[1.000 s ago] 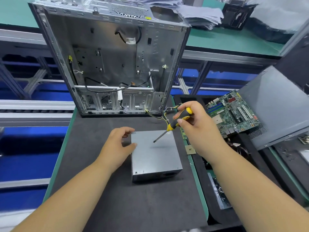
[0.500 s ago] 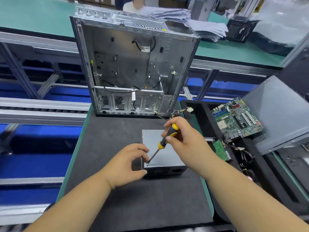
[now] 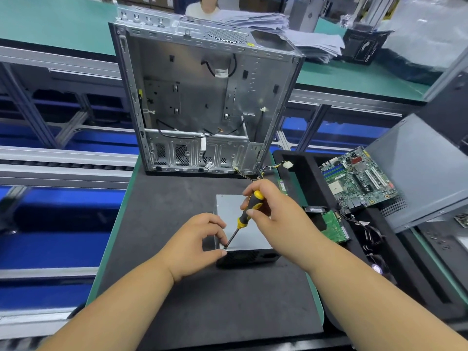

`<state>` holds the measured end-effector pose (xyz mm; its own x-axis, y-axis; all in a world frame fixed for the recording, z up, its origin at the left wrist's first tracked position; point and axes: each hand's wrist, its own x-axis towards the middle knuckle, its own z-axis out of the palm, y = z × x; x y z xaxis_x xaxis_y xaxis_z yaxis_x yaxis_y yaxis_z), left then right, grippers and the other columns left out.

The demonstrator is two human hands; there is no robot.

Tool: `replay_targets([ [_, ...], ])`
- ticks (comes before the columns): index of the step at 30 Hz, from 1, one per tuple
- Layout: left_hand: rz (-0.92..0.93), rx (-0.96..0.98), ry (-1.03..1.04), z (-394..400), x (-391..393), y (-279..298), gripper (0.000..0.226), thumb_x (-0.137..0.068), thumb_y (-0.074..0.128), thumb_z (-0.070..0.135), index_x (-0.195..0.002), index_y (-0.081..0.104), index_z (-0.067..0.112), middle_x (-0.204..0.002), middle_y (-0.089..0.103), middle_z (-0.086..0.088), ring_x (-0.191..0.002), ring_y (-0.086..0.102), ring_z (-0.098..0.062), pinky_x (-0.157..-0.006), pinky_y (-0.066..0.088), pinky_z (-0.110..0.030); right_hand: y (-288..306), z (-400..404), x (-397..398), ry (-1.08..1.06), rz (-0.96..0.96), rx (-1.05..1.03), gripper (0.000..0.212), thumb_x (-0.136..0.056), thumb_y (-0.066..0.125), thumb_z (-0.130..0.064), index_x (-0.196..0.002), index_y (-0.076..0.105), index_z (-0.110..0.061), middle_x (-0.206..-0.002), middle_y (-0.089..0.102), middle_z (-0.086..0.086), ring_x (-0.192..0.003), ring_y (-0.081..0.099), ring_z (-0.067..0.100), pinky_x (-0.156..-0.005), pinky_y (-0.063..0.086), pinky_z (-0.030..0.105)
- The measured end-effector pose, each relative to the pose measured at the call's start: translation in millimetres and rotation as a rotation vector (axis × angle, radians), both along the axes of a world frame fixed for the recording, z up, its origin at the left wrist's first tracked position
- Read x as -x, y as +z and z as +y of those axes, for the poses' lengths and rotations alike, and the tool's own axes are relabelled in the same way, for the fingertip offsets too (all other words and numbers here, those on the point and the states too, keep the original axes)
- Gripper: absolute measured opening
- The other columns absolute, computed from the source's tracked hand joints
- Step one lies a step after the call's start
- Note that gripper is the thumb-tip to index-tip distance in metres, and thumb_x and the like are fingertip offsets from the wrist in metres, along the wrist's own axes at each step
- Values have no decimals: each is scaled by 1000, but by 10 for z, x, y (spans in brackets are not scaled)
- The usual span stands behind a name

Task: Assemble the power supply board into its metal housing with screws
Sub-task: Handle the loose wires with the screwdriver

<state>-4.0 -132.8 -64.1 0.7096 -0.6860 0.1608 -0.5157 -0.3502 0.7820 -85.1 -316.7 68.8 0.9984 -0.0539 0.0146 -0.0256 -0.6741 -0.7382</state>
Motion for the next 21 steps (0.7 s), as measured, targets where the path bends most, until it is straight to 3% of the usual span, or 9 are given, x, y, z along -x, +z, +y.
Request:
replay_targets([
  [12, -40, -9, 11, -23, -25, -20, 18, -76, 80, 30, -73, 64, 38, -110, 51, 26, -115, 47, 0, -101, 39, -24, 129, 58, -23, 184, 28, 137, 32, -97, 50, -2, -108, 50, -32, -100, 62, -12, -94, 62, 3, -82, 48, 20],
  [17, -64, -33, -21, -16, -59, -18, 13, -76, 77, 35, -77, 64, 36, -111, 50, 27, -116, 45, -1, -101, 38, -23, 246, 56, -117, 242, 81, 310, 28, -96, 52, -5, -101, 49, -33, -97, 63, -15, -91, 56, 1, -80, 47, 24],
  [21, -49, -59, -45, -11, -77, -14, 11, -75, 74, 39, -79, 63, 41, -112, 47, 28, -118, 43, 0, -101, 38, -22, 349, 75, -223, 250, 78, 518, 17, -92, 61, -18, -96, 49, -29, -94, 63, -13, -89, 55, 11, -73, 47, 30],
])
